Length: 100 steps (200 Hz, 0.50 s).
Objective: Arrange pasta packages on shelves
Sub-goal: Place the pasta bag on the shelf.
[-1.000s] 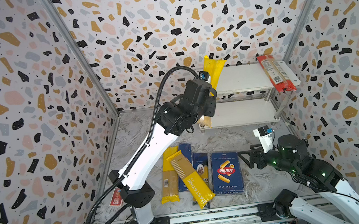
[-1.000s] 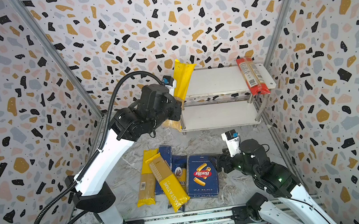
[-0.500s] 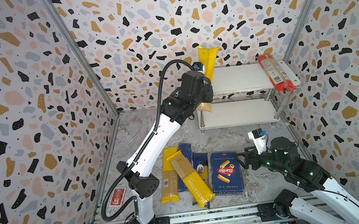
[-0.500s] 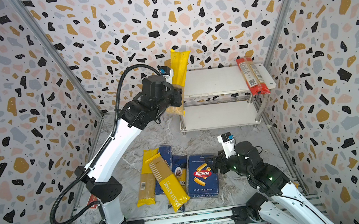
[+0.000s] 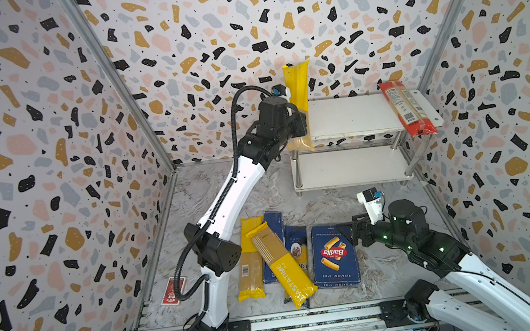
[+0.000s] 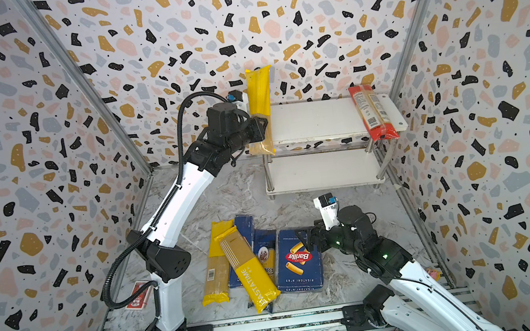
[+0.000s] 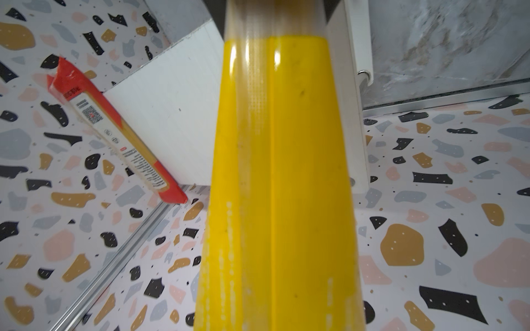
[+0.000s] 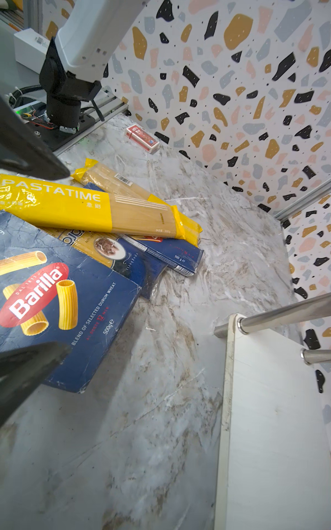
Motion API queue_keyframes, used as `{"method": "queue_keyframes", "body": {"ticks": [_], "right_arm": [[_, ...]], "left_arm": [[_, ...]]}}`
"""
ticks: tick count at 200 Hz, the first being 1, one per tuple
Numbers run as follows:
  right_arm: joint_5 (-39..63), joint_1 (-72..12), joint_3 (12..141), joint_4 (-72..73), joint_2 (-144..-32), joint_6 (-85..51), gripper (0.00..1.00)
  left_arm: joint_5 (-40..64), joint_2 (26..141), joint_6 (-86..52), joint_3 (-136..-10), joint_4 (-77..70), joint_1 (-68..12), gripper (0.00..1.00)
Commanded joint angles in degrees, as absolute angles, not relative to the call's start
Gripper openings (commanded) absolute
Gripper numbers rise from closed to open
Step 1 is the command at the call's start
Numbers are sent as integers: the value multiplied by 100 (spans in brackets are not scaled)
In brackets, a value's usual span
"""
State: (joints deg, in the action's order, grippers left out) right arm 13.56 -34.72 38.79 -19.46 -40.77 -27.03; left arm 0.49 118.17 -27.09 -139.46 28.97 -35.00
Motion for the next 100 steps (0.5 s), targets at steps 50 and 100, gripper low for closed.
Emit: {"method": "queue_keyframes", "body": {"ticks": [50, 100], "right_arm": [[1440, -3378, 3850, -1595, -4287, -2700, 88], [1448, -3248, 3824, -1659, -4255, -2686, 88]], "left_arm": [[1126, 11803, -3626, -14487, 816, -3279, 0], [1859, 12148, -4278, -14564, 415, -3243, 0]]}}
